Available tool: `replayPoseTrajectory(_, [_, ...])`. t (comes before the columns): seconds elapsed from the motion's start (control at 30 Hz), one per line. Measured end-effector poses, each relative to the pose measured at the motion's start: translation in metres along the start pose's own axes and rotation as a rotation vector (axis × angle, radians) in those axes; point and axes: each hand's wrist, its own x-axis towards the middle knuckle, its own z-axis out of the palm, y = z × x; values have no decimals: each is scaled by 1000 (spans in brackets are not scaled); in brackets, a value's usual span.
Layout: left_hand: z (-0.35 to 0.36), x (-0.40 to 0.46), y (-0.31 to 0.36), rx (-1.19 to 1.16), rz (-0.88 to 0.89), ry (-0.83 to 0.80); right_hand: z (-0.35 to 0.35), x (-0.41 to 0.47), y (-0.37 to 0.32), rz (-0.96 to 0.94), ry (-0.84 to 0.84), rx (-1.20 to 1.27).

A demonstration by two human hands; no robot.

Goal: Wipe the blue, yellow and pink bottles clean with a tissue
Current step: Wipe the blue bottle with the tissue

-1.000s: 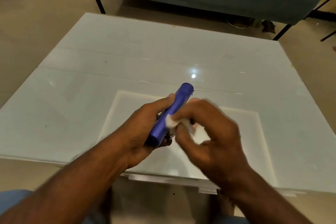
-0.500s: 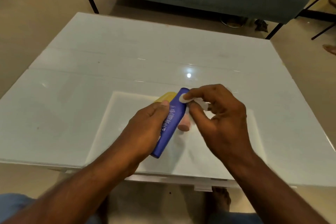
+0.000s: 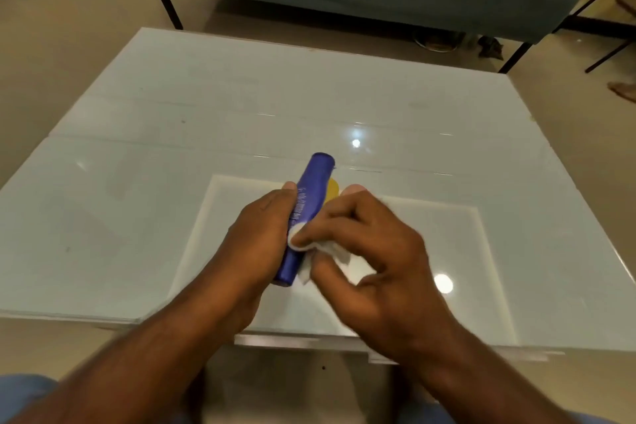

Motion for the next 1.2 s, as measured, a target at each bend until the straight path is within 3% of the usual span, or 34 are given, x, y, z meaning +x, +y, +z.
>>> replayPoseTrajectory(0.07, [-3, 1, -1, 46, 44, 21, 3, -1, 3, -11, -26, 17])
replayPoseTrajectory(0.17, [1, -1, -3, 125, 86, 26, -7, 11, 22, 165, 155, 42])
replayPoseTrajectory(0.23, [4, -5, -4, 144, 77, 36, -9, 14, 24, 208, 188, 67])
replayPoseTrajectory(0.4, [1, -6, 2, 39, 94, 66, 6, 0, 8, 98, 89, 50])
replayPoseTrajectory(0.53, [3, -7, 6, -192, -4, -55, 3, 5, 16, 174, 157, 108])
replayPoseTrajectory(0.63, [1, -9, 13, -322, -9, -114, 4, -1, 7, 102, 114, 69])
replayPoseTrajectory(0.8, [-3, -6, 17, -144, 131, -109, -1, -2, 6, -53, 34, -119])
replayPoseTrajectory(0.93, [4, -12, 19, -76, 74, -180, -8, 10, 12, 49, 154, -239])
replayPoseTrajectory(1.1, [3, -11, 16, -113, 9, -152, 11, -8, 6, -134, -59, -265])
replayPoseTrajectory(1.2, [3, -8, 17, -94, -4, -151, 4, -1, 15, -112, -29, -329])
